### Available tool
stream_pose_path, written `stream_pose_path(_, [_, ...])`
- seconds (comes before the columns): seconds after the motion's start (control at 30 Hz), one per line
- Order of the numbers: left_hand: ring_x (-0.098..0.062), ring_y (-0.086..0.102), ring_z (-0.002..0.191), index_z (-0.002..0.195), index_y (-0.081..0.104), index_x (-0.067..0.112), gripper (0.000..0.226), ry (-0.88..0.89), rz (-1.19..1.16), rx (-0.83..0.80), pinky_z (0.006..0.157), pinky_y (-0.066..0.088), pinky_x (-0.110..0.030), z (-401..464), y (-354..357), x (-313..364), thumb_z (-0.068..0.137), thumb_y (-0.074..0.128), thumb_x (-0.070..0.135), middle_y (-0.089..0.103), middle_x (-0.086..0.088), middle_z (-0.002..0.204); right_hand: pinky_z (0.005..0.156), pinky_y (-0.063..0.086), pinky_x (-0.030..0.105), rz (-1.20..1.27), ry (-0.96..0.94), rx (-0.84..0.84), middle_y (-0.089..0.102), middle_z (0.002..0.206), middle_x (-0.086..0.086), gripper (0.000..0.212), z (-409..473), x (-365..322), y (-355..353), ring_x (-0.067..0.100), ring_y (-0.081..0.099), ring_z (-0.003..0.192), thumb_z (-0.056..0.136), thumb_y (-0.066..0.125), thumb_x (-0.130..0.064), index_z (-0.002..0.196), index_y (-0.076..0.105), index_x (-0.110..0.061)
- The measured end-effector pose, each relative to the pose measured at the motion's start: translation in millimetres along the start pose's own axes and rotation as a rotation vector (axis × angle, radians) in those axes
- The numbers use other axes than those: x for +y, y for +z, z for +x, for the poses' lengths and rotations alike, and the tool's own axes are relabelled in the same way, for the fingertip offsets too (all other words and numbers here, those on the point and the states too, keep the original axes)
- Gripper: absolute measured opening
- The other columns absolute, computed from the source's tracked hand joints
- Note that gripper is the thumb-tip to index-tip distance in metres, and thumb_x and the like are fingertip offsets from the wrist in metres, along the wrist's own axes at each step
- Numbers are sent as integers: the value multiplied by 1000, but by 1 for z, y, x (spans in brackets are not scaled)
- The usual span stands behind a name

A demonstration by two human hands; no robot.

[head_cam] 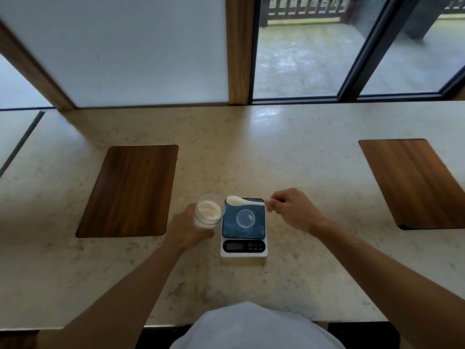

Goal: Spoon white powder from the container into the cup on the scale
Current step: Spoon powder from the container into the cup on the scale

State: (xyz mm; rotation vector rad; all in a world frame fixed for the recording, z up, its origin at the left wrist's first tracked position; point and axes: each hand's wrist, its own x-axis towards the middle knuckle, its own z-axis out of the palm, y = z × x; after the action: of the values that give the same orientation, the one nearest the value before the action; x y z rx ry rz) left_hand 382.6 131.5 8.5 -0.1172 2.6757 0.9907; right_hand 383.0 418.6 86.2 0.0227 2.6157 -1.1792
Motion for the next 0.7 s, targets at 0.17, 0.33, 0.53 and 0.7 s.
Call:
stream_pose_path(0.17, [-17, 62, 93, 120, 54, 29, 75, -17, 2, 15, 79, 48, -31, -2, -3, -8, 54, 85, 47, 67, 7, 107, 47, 33, 25, -24, 55, -29, 56, 52, -6, 37, -4, 18, 8, 9, 41, 45, 96, 57, -23, 60, 66, -29])
stream_pose_path(0.33, [-19, 63, 97, 123, 53, 30, 80, -28, -3, 17, 85, 52, -37, -3, -7, -14, 52, 86, 48, 67, 7, 109, 49, 32, 24, -57, 140, -57, 54, 54, -5, 31, -6, 31, 19, 10, 42, 48, 97, 55, -20, 70, 72, -16])
stream_pose_path(0.53, [-18, 61, 95, 122, 53, 28, 78, -32, -5, 30, 81, 49, -33, -4, -9, -15, 53, 88, 45, 66, 7, 106, 47, 30, 21, -103, 193, -26, 53, 53, -6, 31, -3, 36, 31, 8, 43, 47, 97, 55, -18, 74, 73, -11])
stream_pose_path(0.7, [-17, 60, 93, 121, 53, 29, 78, -28, -5, 30, 79, 48, -33, -5, -9, -17, 53, 87, 45, 64, 8, 104, 45, 31, 22, -113, 212, -14, 54, 53, -4, 31, -2, 36, 36, 9, 43, 45, 97, 55, -18, 72, 73, -12])
